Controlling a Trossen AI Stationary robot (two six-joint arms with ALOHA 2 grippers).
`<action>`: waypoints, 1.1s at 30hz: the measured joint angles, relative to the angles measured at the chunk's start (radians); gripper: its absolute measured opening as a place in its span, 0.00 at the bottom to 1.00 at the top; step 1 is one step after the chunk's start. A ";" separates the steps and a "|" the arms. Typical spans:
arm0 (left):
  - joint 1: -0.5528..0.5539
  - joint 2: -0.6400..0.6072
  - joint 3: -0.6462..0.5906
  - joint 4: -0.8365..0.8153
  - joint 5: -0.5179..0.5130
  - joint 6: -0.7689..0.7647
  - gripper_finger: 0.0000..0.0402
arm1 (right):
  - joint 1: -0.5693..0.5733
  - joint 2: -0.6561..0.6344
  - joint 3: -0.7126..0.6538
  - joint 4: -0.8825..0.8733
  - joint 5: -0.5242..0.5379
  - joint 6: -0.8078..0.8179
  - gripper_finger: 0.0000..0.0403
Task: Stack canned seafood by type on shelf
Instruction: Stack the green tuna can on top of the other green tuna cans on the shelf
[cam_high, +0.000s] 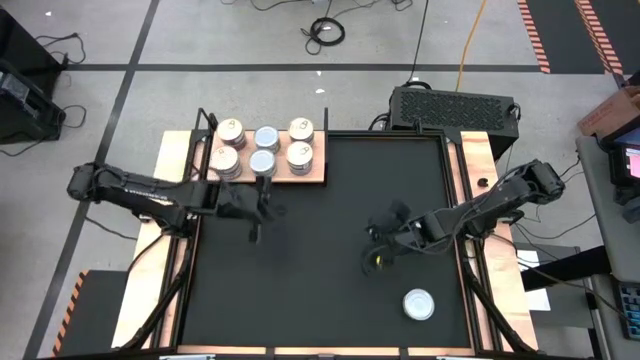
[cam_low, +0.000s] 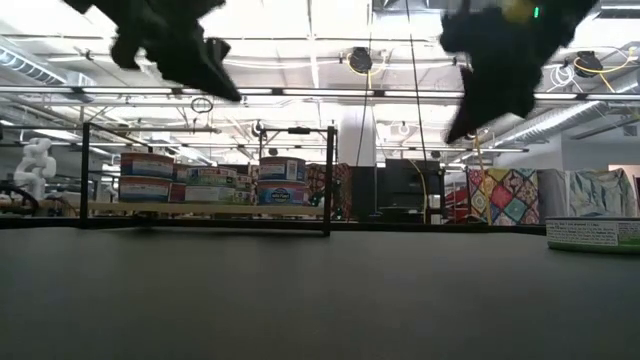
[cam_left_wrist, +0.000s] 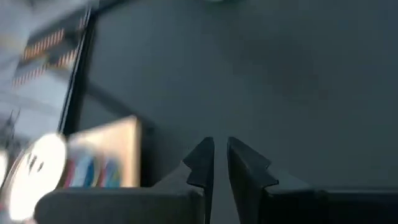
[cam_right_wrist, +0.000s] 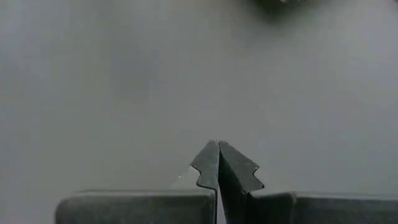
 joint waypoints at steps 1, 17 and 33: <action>-0.036 0.000 -0.010 0.038 -0.006 -0.003 0.12 | -0.015 0.000 0.000 -0.072 0.016 0.069 0.00; -0.342 0.135 -0.052 0.409 -0.047 -0.030 0.11 | -0.265 0.004 -0.100 -0.694 -0.218 0.540 0.00; -0.411 0.200 -0.053 0.414 -0.033 -0.028 0.11 | -0.155 0.005 -0.246 -0.314 -0.422 0.553 0.00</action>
